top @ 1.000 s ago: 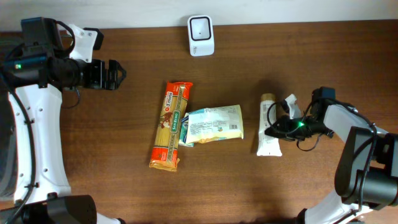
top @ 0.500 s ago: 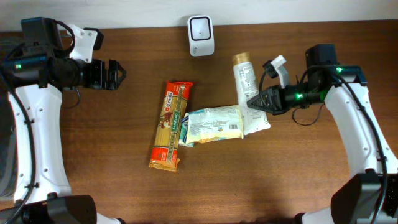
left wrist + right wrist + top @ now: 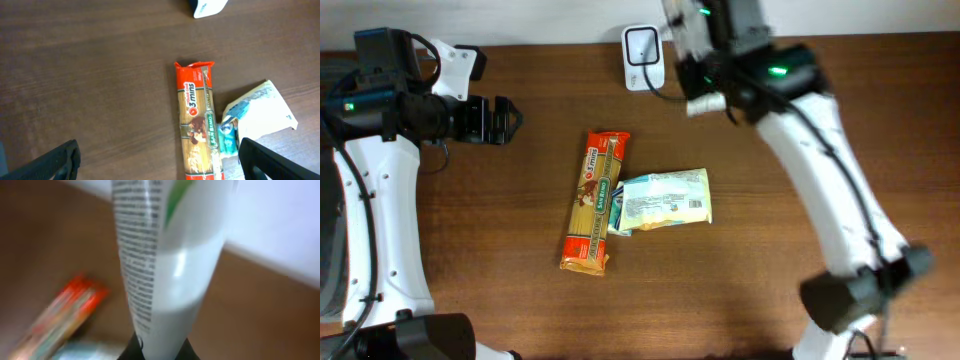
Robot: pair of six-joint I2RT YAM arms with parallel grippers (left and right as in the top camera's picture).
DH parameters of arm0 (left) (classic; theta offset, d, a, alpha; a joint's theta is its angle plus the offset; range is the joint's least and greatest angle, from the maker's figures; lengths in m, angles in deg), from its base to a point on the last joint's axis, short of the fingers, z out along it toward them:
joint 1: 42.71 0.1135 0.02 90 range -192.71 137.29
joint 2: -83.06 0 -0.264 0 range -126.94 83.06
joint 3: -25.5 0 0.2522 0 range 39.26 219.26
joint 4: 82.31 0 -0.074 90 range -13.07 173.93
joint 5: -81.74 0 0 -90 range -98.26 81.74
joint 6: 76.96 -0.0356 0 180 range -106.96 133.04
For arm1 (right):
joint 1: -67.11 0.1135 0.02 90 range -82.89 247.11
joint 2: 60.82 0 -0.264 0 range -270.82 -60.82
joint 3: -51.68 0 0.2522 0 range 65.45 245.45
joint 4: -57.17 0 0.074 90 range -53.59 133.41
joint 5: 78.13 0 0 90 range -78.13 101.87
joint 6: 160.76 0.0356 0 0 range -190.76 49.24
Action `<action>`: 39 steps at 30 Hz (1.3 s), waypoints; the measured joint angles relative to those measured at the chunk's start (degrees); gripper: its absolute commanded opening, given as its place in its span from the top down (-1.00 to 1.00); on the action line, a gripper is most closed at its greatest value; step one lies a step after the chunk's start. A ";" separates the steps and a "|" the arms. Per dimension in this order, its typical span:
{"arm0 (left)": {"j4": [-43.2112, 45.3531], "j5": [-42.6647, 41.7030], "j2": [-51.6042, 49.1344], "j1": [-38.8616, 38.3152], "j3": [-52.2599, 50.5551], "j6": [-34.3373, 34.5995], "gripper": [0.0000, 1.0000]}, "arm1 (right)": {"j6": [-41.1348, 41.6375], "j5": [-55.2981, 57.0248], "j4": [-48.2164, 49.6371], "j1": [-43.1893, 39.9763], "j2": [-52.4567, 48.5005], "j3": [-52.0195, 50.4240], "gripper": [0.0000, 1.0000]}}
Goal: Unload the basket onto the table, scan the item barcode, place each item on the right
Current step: 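Lift the white tube to the barcode scanner with the right gripper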
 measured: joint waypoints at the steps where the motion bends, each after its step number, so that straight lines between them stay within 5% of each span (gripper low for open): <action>1: -0.02 0.00 0.00 0.00 0.00 0.00 -0.98 | -1.62 5.77 3.48 0.96 -2.93 0.35 0.92; 6: -0.11 0.00 0.00 0.00 0.00 0.00 -0.98 | -20.63 28.92 30.77 4.20 -23.63 -0.04 0.92; 11: -0.04 0.00 0.00 0.00 0.00 0.00 -0.98 | -36.89 34.75 47.80 4.24 -31.98 -0.55 0.92; 25: -0.04 0.00 0.00 0.00 0.00 0.00 -0.98 | -43.95 37.42 46.47 4.35 -35.26 -0.55 0.92; 30: -0.11 -0.02 0.00 0.00 0.00 0.00 -0.98 | -41.75 37.24 36.83 5.20 -30.36 -0.57 0.92; 39: -0.07 -0.02 0.00 0.00 0.00 0.00 -0.98 | -6.32 6.25 -16.04 -1.31 1.33 0.52 0.92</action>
